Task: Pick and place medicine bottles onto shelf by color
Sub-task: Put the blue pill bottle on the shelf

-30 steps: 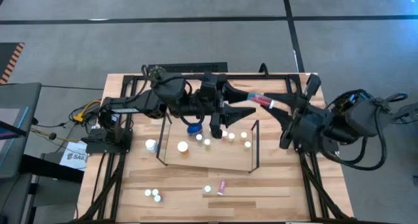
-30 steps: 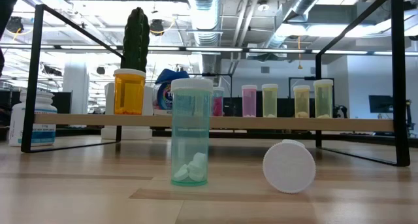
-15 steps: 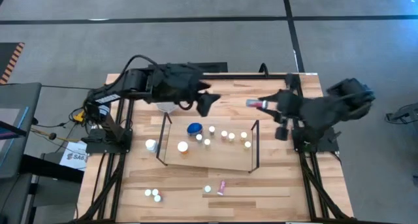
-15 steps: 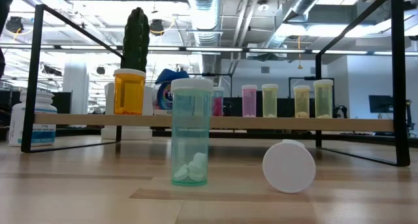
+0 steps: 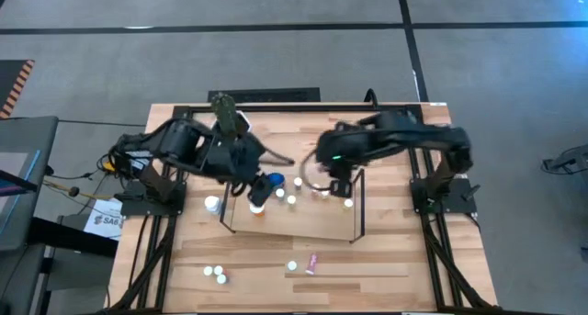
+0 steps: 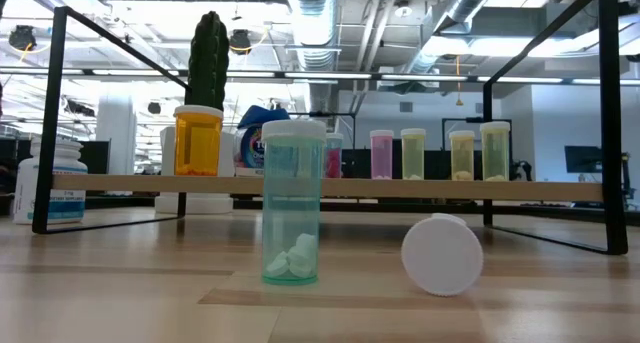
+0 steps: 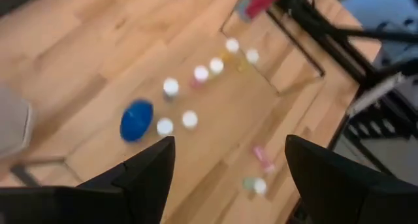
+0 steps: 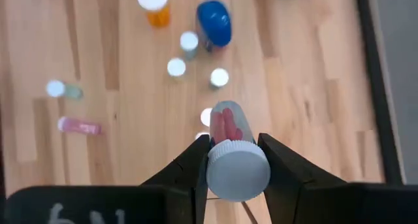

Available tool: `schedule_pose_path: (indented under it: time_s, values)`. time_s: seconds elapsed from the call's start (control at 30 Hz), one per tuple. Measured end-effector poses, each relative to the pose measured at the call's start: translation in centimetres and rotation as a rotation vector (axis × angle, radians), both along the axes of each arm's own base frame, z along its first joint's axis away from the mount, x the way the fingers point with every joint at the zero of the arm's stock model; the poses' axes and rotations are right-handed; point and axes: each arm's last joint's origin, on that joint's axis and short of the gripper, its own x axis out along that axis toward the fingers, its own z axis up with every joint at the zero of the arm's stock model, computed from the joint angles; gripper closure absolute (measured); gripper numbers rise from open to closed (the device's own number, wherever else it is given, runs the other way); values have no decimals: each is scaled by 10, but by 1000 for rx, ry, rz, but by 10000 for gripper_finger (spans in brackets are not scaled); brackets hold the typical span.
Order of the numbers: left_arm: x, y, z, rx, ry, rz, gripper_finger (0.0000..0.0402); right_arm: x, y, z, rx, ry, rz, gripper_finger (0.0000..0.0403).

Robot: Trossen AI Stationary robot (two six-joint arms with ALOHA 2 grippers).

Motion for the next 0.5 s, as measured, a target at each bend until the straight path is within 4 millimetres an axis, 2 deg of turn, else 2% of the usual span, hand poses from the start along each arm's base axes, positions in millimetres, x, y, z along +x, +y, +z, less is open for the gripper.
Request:
schedule_pose_path:
  time_s: [0.23, 0.33, 0.5]
  values:
    - [-7, -27, -2, -25, 4, -20, 126, 55, 4, -52, 27, 129, 73, 274]
    - [-10, -36, -2, -36, 2, -34, 126, 73, 8, -73, 61, 167, 110, 274]
    - [-14, -47, -3, -63, 0, -37, 126, 93, 11, -110, 109, 294, 134, 274]
